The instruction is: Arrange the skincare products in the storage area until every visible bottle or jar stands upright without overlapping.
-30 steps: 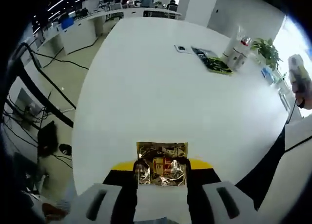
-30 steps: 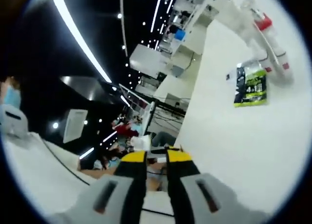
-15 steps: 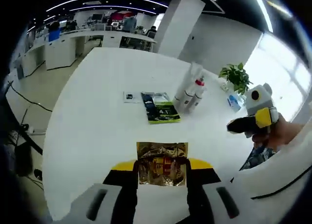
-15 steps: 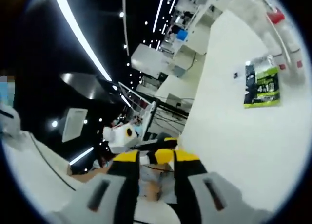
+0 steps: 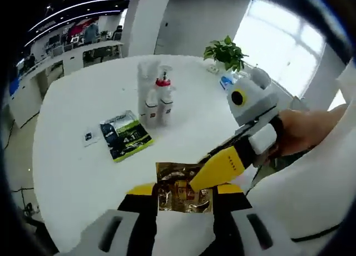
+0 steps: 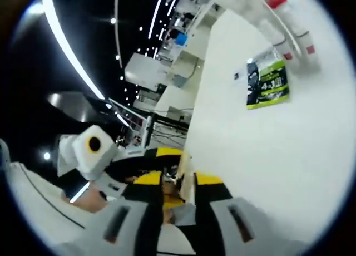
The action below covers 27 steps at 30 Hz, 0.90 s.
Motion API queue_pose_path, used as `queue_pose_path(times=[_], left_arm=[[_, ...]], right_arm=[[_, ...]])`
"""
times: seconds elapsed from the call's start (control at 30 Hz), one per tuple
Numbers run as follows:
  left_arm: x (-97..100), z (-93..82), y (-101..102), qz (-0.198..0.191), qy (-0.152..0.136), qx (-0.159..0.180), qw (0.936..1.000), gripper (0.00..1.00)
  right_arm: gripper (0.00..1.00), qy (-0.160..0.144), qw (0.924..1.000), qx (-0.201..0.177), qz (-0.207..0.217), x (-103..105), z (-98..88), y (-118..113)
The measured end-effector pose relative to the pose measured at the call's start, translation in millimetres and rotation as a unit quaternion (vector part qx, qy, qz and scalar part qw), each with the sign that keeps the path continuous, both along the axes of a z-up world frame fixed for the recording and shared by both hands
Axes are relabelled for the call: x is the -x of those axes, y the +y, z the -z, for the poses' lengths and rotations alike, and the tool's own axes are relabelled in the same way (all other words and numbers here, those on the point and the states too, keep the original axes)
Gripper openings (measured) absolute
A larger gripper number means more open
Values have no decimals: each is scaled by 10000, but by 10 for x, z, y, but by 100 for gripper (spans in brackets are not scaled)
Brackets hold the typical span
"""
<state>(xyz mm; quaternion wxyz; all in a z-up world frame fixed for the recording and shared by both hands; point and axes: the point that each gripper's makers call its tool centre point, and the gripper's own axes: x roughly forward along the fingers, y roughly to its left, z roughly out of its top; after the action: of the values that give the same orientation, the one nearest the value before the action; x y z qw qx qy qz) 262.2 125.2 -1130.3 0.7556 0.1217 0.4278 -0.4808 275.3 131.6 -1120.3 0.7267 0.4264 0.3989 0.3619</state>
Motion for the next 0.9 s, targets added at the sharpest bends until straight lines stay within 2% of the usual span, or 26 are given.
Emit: queue_pose_path(times=[0.03, 0.07, 0.1, 0.2, 0.27, 0.3, 0.33, 0.37, 0.4, 0.43, 0.47, 0.5, 0.57, 0.6, 0.63, 0.67, 0.7, 0.73, 0.77, 0.8, 0.87, 0.9], left_arm=[[16, 14, -43, 107, -79, -45, 9999, 39], [32, 44, -82, 290, -177, -149, 9993, 39], [64, 58, -115, 485, -213, -170, 9985, 39], [120, 42, -208, 540, -123, 43, 9985, 40], [174, -19, -313, 668, -65, 513, 9964, 42], [181, -28, -321, 487, 212, 745, 9958, 45], [190, -33, -325, 187, 660, 1039, 9922, 47], [187, -43, -334, 120, 805, 1175, 9897, 49], [194, -66, -346, 56, 1005, 1382, 9853, 49], [222, -134, -363, 71, 1331, 1775, 9751, 48], [225, -199, -384, 68, 1494, 2068, 9669, 46], [223, -220, -387, 51, 1552, 2162, 9639, 44], [161, -337, -417, -184, 1905, 2691, 9439, 42], [169, -365, -428, -186, 2013, 2798, 9385, 38], [202, -456, -465, -198, 2361, 3102, 9207, 32], [238, -508, -487, -72, 2452, 3262, 9129, 21], [260, -537, -499, 4, 2512, 3350, 9081, 16], [292, -581, -520, 79, 2635, 3475, 8999, 16], [226, -549, -558, -189, 2800, 3491, 8940, 12], [238, -571, -571, -139, 2903, 3535, 8891, 7], [194, -565, -615, -146, 2865, 3541, 8901, 4], [195, -580, -630, -109, 2894, 3561, 8884, 2]], right_arm=[[6, 48, 9999, 113, 10, 23, 32, -48], [1, -14, 9991, 410, 85, 12, 113, -131], [1, -74, 9990, 450, 33, 56, 131, -180], [0, 78, 9998, 197, 64, 138, 105, -304], [0, 169, 9998, 36, 71, 161, 71, -380], [0, 144, 9999, 50, 36, 174, 67, -436], [0, 108, 9999, -26, 6, 178, 30, -459], [0, 107, 9998, -146, -46, 190, -33, -495], [0, 60, 9999, -144, -73, 193, -68, -516], [0, 4, 9999, -104, -103, 201, -100, -545], [0, -151, 9997, -30, -206, 223, -143, -576], [0, -249, 9992, -96, -287, 252, -198, -590], [0, -364, 9981, -266, -413, 311, -294, -606], [0, -359, 9980, -310, -426, 327, -312, -612], [0, -410, 9970, -452, -471, 367, -369, -617], [0, -411, 9966, -526, -491, 387, -394, -612], [0, -407, 9963, -564, -500, 398, -406, -610], [0, -438, 9958, -618, -519, 413, -424, -610], [0, -476, 9949, -749, -486, 421, -457, -630], [0, -457, 9951, -749, -467, 413, -454, -632], [0, -446, 9947, -795, -477, 406, -473, -625], [0, -456, 9950, -757, -462, 400, -468, -634]])
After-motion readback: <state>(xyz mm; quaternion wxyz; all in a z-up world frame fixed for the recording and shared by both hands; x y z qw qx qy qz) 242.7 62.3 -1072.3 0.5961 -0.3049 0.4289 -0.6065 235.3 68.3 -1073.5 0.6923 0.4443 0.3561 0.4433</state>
